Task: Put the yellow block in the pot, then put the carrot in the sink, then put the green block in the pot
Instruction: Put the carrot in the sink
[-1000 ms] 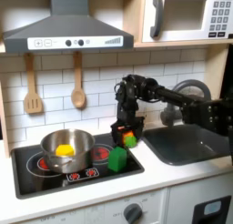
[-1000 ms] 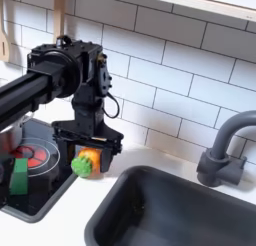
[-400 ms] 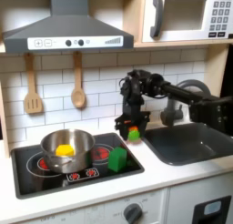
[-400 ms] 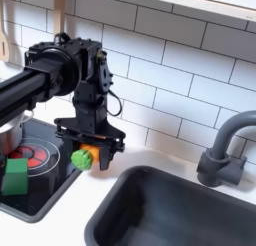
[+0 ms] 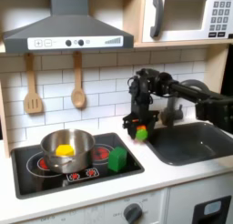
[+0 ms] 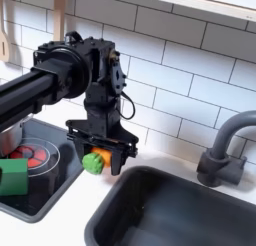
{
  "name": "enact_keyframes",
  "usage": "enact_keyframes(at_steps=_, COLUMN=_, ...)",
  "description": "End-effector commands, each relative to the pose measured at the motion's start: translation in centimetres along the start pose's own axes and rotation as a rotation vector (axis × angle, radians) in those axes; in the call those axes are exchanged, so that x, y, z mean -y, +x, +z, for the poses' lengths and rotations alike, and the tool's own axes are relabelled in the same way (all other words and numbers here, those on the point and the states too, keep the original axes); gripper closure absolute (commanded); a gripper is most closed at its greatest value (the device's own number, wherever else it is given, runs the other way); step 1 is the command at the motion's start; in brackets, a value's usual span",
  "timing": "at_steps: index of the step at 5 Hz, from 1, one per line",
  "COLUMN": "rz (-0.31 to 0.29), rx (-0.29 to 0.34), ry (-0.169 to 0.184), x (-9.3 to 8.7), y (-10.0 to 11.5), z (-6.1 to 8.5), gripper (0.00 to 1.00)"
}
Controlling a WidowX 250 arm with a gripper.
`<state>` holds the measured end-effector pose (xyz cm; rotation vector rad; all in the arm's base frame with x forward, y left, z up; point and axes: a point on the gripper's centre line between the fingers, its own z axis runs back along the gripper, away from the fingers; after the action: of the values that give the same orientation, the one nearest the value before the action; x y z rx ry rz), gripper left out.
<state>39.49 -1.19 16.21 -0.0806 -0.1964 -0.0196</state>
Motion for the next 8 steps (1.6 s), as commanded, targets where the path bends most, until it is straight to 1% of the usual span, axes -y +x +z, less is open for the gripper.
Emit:
enact_keyframes(at_steps=1, rz=-0.073, rx=0.017, ry=-0.013, x=3.1, y=-0.1, z=0.6, gripper=1.0)
enact_keyframes(at_steps=3, rz=-0.109, rx=-0.004, ry=-0.024, x=4.8, y=-1.0, z=-0.2, gripper=1.0)
enact_keyframes(at_steps=4, rz=-0.122, rx=-0.028, ry=-0.023, x=5.1, y=-1.6, z=-1.1, gripper=1.0)
enact_keyframes(at_steps=5, rz=-0.14, rx=-0.02, ry=-0.031, x=5.7, y=-2.2, z=-0.9, gripper=1.0)
enact_keyframes(at_steps=6, rz=-0.164, rx=-0.014, ry=-0.026, x=6.4, y=-2.2, z=-0.7, gripper=1.0)
enact_keyframes(at_steps=8, rz=-0.181, rx=-0.031, ry=-0.034, x=7.1, y=-2.7, z=-1.5, gripper=1.0)
